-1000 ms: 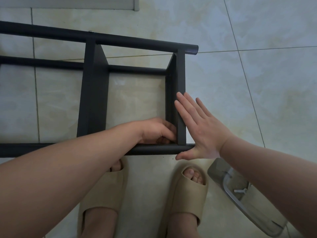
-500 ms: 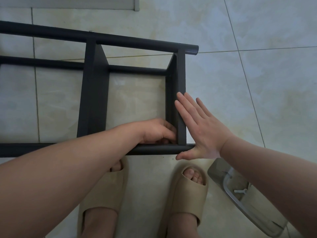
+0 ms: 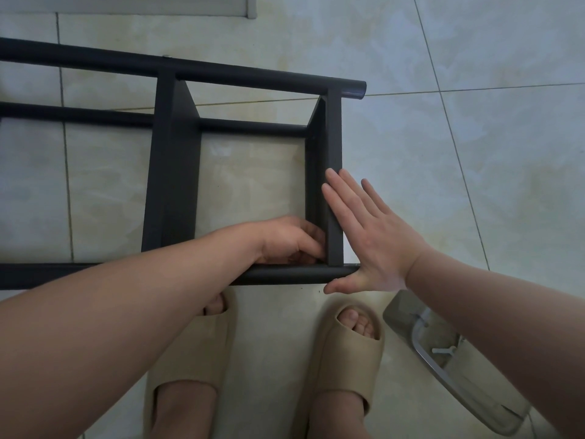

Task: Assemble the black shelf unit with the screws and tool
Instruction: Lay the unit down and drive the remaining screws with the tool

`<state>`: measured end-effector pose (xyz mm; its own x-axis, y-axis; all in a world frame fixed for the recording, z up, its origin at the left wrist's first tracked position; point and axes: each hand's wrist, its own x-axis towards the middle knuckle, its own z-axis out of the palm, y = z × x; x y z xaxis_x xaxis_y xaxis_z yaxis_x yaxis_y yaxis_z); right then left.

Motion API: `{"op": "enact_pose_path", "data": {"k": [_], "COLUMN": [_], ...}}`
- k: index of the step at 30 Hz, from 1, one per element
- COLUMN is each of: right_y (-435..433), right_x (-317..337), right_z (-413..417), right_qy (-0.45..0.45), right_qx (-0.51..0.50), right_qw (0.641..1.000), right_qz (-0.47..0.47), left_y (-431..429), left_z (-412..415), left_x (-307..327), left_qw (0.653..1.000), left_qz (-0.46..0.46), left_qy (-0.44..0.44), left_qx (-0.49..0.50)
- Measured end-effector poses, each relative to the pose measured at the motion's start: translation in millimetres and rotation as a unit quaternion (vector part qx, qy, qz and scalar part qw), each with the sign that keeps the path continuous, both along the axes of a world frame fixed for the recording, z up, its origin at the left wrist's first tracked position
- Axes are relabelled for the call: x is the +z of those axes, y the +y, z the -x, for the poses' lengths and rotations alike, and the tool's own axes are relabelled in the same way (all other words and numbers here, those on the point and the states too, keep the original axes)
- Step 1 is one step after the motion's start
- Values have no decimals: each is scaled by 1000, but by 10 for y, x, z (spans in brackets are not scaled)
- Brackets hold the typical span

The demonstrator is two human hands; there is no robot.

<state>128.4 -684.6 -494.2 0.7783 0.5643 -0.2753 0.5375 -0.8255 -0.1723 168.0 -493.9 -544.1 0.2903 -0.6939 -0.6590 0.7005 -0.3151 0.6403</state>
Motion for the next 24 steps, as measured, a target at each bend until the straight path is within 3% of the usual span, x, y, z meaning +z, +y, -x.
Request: {"op": "enact_pose_path", "data": {"k": [5,8,10,12,16,20,22,24], "right_y": [4,4,12,40,138,294,408,520], "right_x": [22,68,118,185,377,650,841,1032], "right_z": [-6,-7,-13,-24,-16,9,11,28], "right_qy": [15,26,34,47,102,144,167,180], "right_qx": [1,-2,-10,-18,-50,-47,-60,-78], "right_qw": [1000,999,997,995,989,975,969,967], "right_qz": [21,47,64,82,99,163,173,160], "left_y": [-10,25,106,247,632,881,914,926], "left_z": [-29,-40,-42,-8,44,114,193,170], "left_x": [35,52,113,235,647,979,1079,1206], "left_qw": [995,994,962,923,887,785,753,752], "left_qz": [15,-95,-165,-203,-268,-345,-362,-370], "left_qy": [78,-48,-201,-290,-262,-297,-354,-394], "left_qx": [55,4,-81,-150,-269,-420,-421,-377]}}
